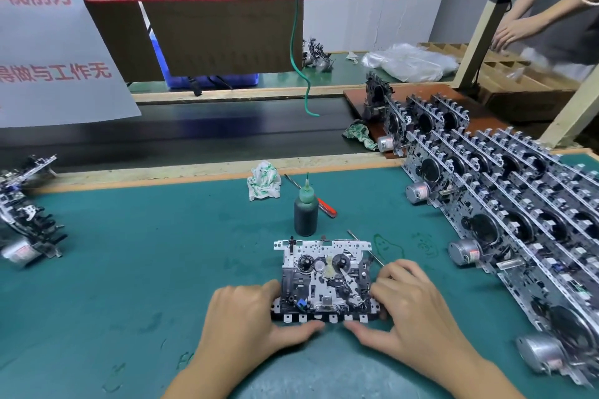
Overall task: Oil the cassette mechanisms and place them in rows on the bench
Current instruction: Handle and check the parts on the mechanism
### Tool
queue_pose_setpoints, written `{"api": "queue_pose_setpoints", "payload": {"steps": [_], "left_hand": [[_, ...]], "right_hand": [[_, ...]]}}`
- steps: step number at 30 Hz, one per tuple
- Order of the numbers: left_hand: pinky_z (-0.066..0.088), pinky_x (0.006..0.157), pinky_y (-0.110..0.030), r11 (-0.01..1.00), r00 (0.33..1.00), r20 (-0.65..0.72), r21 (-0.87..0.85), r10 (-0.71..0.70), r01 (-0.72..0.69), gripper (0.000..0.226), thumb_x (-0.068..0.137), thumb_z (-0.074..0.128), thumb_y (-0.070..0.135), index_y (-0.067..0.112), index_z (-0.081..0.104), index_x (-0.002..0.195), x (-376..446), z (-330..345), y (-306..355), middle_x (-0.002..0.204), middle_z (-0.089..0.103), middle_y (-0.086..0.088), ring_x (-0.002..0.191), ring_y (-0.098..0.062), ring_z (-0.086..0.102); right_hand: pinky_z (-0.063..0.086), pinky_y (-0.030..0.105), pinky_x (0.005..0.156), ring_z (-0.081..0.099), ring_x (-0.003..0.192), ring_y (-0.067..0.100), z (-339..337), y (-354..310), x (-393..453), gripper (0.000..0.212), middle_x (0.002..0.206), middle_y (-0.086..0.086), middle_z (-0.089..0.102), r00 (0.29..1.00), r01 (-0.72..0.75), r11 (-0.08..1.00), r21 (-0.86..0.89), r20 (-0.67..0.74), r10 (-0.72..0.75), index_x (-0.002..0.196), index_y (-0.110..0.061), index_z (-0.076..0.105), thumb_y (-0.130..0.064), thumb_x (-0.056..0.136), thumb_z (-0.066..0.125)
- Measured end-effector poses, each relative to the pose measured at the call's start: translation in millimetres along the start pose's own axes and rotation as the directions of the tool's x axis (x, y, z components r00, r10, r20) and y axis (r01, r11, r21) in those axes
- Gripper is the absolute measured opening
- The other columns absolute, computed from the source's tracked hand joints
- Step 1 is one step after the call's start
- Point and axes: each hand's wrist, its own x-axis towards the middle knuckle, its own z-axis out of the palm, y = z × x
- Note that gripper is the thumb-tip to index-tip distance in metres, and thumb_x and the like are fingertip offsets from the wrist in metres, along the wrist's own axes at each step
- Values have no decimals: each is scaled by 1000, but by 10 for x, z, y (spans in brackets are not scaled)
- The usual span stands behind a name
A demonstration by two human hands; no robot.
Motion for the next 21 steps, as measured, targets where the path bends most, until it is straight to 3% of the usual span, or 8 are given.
{"api": "queue_pose_setpoints", "payload": {"steps": [3, 8, 13, 17, 21], "left_hand": [[35, 31, -17, 999, 999, 32, -25, 39, -38, 73, 54, 42, 89, 17, 46, 44, 1, -13, -58, 31, 39, 4, 29, -14, 42], [30, 30, -16, 981, 983, -24, -63, 182, -183, 66, 60, 49, 82, 19, 40, 45, -25, -13, -55, 32, 38, 5, 28, -13, 38], [25, 32, -14, 991, 986, -106, -12, 131, -133, 73, 77, 31, 82, 17, 41, 44, -23, -2, -45, 31, 37, 0, 28, -19, 39], [27, 31, -14, 993, 988, -98, -2, 121, -122, 66, 69, 42, 78, 16, 44, 45, -29, -27, -62, 32, 37, 2, 28, -19, 40], [29, 30, -15, 996, 992, -91, -14, 83, -85, 77, 76, 30, 83, 13, 42, 44, -41, -25, -61, 31, 36, 3, 27, -17, 39]], "right_hand": [[38, 30, 77, 48, 63, 14, 3, 11, 2, 52, 51, -8, 46, 1000, -6, 1000, -20, -12, 6, 49, -18, 44, -63, 71, 57], [38, 31, 82, 45, 58, 15, 37, -30, -1, 55, 49, -6, 46, 993, -95, 995, -27, -76, 93, 46, -16, 44, -65, 61, 62], [38, 34, 87, 48, 62, 16, 23, 49, -13, 49, 54, -7, 45, 1000, 11, 1000, -12, 15, -11, 54, -15, 48, -60, 71, 60], [37, 31, 88, 50, 65, 15, 7, 60, -9, 52, 56, -9, 48, 998, 51, 998, -39, 36, -49, 57, -17, 51, -63, 80, 51], [36, 24, 83, 42, 70, 11, -28, 109, 14, 54, 62, -9, 49, 995, 71, 997, 40, 64, -73, 61, -17, 52, -65, 85, 45]]}}
